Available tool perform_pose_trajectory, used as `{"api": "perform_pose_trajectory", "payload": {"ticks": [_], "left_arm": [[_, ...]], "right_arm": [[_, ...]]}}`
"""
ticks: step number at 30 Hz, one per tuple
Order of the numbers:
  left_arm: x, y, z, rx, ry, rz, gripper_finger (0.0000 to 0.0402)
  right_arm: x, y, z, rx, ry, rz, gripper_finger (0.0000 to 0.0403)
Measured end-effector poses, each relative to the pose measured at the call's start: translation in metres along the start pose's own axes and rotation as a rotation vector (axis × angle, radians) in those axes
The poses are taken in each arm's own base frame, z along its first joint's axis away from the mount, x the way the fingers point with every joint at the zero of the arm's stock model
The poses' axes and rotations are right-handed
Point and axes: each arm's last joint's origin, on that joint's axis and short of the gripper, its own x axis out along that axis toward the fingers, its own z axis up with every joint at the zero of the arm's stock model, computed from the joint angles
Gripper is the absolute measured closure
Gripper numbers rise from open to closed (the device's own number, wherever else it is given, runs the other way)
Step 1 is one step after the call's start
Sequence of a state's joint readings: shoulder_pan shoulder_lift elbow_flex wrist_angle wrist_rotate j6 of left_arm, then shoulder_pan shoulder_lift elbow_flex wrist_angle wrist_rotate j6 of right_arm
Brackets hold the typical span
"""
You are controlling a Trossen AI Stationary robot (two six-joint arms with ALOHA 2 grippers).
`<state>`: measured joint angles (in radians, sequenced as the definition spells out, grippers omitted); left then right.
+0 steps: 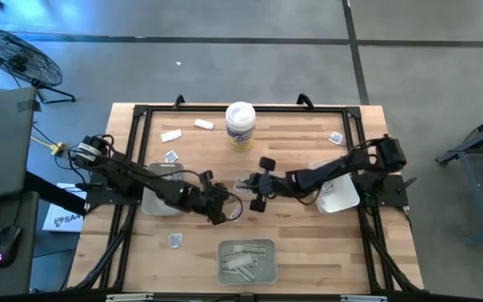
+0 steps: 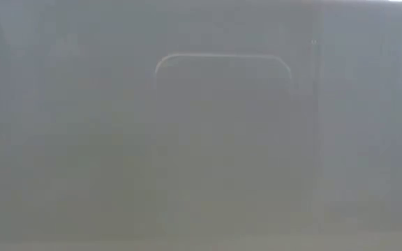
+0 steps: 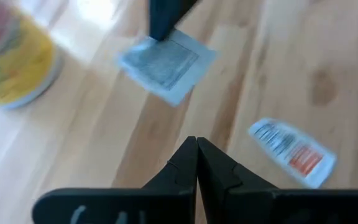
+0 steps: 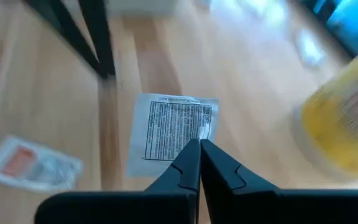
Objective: Pick & Place First Aid Supplies
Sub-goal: Put the blue alcohol pad into the top gray bin
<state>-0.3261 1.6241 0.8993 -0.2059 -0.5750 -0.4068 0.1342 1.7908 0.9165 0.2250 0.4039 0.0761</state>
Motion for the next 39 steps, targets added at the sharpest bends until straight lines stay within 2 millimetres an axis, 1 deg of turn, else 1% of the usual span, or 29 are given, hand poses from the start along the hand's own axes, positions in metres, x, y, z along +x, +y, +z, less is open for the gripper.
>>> {"api": "perform_pose_trajectory", "payload": {"ticks": [3,6,9,13,15,18,22,25,27,29,31,34,38,39], "left_arm": [[0.005,0.009,0.008,0.008,0.011,-0.098,0.0392],[0.010,0.022,0.016,0.003,0.017,-0.139,0.0369],[0.014,0.032,0.021,0.027,0.008,-0.164,0.0334],[0.016,0.033,0.031,0.009,-0.047,-0.337,0.0274],[0.016,0.032,0.037,0.004,-0.096,-0.403,0.0243],[0.015,0.032,0.045,-0.041,-0.158,-0.444,0.0209],[0.015,0.036,0.053,-0.148,-0.209,-0.468,0.0189],[0.017,0.040,0.055,-0.237,-0.215,-0.421,0.0190],[0.019,0.044,0.056,-0.261,-0.216,-0.398,0.0194],[0.020,0.047,0.057,-0.278,-0.222,-0.393,0.0203],[0.021,0.049,0.059,-0.292,-0.237,-0.392,0.0220],[0.020,0.049,0.061,-0.269,-0.265,-0.394,0.0269],[0.018,0.047,0.064,-0.215,-0.305,-0.447,0.0373],[0.018,0.047,0.065,-0.206,-0.307,-0.459,0.0386]], "right_arm": [[-0.017,0.013,0.009,-0.060,-0.053,-0.044,0.0402],[-0.029,0.027,0.008,-0.104,-0.058,-0.101,0.0402],[-0.042,0.041,0.007,-0.105,-0.087,-0.171,0.0402],[-0.052,0.056,0.000,-0.124,-0.098,-0.263,0.0402],[-0.057,0.061,-0.002,-0.142,-0.107,-0.312,0.0403],[-0.061,0.065,-0.003,-0.157,-0.125,-0.371,0.0403],[-0.063,0.066,-0.002,-0.174,-0.136,-0.405,0.0403],[-0.063,0.066,-0.002,-0.171,-0.137,-0.396,0.0403],[-0.063,0.066,-0.002,-0.172,-0.136,-0.396,0.0403],[-0.063,0.066,-0.002,-0.170,-0.138,-0.398,0.0403],[-0.063,0.066,-0.002,-0.169,-0.139,-0.398,0.0403],[-0.063,0.067,-0.001,-0.159,-0.143,-0.396,0.0403],[-0.062,0.066,-0.001,-0.127,-0.149,-0.391,0.0403],[-0.062,0.066,-0.001,-0.121,-0.151,-0.390,0.0403]]}}
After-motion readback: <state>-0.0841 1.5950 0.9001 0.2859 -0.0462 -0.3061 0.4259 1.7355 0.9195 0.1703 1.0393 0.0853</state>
